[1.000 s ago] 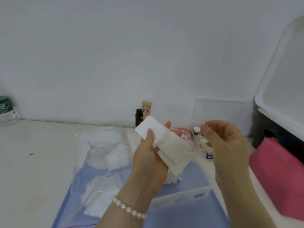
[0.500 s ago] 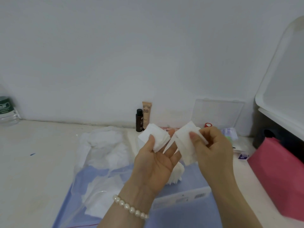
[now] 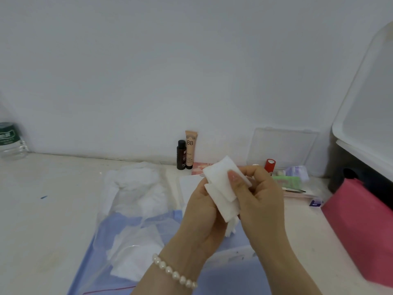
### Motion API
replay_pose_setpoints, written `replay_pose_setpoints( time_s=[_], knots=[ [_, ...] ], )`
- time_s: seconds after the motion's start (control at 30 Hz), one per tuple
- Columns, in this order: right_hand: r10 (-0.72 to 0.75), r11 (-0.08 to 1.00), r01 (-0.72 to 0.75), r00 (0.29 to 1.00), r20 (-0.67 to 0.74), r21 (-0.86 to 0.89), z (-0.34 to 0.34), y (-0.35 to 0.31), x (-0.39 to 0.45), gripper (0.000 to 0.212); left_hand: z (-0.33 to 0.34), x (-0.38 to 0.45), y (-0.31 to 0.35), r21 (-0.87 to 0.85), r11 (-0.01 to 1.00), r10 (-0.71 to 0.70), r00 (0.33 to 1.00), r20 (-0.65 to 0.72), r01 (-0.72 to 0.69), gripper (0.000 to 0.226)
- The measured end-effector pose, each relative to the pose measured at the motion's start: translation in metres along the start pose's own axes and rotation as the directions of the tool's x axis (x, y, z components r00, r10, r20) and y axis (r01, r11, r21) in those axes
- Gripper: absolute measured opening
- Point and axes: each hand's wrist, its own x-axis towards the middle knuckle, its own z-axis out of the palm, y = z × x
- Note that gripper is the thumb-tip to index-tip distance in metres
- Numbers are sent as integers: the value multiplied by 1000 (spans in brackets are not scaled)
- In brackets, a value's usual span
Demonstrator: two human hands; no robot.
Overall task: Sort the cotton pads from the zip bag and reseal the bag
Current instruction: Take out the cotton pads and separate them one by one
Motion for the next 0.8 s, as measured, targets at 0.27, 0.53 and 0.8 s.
replay_pose_setpoints(
  time_s=[0.27, 0.53, 0.8],
  knots=[
    [-112, 984, 104, 993, -47, -145, 1, 1, -2, 14, 0, -7, 4, -90, 994, -68, 998, 7, 69, 38],
    [-156, 969, 141, 986, -56, -204, 1, 0, -4, 21, 8, -9, 2, -157, 985, -73, 997, 2, 73, 61],
    [12, 997, -2, 991, 133, -78, -2, -7, -4, 23, 0, -5, 4, -111, 989, -105, 991, -88, 95, 38]
  ],
)
